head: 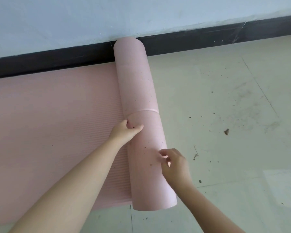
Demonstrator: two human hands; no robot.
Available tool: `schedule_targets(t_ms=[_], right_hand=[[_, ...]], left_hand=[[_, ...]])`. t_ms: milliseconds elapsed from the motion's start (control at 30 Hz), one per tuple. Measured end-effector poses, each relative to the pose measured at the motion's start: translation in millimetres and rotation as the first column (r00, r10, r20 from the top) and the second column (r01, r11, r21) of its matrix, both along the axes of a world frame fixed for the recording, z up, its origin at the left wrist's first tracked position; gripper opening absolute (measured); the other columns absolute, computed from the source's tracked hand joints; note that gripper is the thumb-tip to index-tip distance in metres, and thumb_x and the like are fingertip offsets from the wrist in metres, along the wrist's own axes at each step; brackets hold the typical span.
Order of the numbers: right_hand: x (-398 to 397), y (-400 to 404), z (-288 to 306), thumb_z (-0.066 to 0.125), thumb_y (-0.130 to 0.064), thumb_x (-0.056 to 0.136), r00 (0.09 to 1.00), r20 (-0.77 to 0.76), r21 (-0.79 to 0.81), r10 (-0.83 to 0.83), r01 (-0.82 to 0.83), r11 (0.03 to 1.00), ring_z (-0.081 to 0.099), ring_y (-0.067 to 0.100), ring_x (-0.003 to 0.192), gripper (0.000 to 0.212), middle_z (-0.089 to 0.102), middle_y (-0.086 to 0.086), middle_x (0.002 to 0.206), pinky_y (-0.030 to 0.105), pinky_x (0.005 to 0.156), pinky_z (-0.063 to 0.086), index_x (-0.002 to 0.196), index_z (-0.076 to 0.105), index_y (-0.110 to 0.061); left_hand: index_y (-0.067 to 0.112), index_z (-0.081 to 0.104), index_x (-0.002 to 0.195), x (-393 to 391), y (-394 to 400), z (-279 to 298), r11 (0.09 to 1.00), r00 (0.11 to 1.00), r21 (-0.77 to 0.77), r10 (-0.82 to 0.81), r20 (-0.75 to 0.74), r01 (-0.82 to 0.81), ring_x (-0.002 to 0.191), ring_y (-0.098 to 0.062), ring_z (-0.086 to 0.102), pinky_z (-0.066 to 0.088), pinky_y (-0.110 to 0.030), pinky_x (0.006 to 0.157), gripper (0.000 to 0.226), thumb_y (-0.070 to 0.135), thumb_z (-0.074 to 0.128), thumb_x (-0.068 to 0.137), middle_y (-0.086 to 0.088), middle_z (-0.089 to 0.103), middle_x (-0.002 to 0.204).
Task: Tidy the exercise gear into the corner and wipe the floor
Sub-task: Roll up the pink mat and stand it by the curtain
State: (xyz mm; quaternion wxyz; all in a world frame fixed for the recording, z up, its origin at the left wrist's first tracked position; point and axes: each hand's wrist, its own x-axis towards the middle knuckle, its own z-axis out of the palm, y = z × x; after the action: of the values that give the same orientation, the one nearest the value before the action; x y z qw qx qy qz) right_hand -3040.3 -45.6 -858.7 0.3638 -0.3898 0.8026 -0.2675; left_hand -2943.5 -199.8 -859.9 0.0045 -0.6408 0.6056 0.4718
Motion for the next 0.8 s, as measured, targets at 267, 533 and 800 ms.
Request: schedule_targets(t_ms=[267, 533, 800], right_hand=[[-19, -24, -8, 0.033, -0.019, 0.099, 0.992, 0.126, 0.218, 0.026, -0.053, 0.974, 0.052, 0.015, 0.083, 0.029, 0.057, 0.003, 0.090, 0.023, 0.072, 0.042, 0.108, 0.059, -0.010], [17, -39, -2, 0.055, -0.001, 0.057, 0.836, -0.391, -0.012, 0.386, -0.424, 0.906, 0.069, 0.028, 0.066, 0.039, 0.070, 0.000, 0.073, 0.043, 0.058, 0.056, 0.084, 0.075, -0.020], [70, -72, 34, 0.025, -0.004, 0.076, 0.806, -0.033, -0.018, 0.590, -0.591, 0.806, 0.050, 0.018, 0.123, 0.061, 0.052, 0.000, 0.136, 0.040, 0.118, 0.021, 0.126, 0.057, -0.013]], left_hand=[[0.014, 0.048, 0.133, 2, 1, 0, 0.999, 0.999, -0.033, -0.035, 0.037, 0.036, 0.123, -0.024, 0.053, 0.044, -0.034, 0.104, 0.054, 0.040, 0.059, 0.087, -0.004, 0.057, 0.133], [0.014, 0.031, 0.146, 56, -15, 26, 0.988, 0.995, -0.149, 0.062, 0.075, -0.050, 0.134, -0.024, 0.042, 0.034, -0.034, 0.111, 0.064, 0.019, 0.060, 0.089, -0.008, 0.043, 0.147], [0.008, 0.050, 0.134, 116, 1, 42, 0.945, 0.951, -0.131, 0.306, 0.040, -0.298, 0.126, -0.026, 0.050, 0.037, -0.031, 0.105, 0.040, 0.010, 0.048, 0.094, -0.012, 0.053, 0.137]])
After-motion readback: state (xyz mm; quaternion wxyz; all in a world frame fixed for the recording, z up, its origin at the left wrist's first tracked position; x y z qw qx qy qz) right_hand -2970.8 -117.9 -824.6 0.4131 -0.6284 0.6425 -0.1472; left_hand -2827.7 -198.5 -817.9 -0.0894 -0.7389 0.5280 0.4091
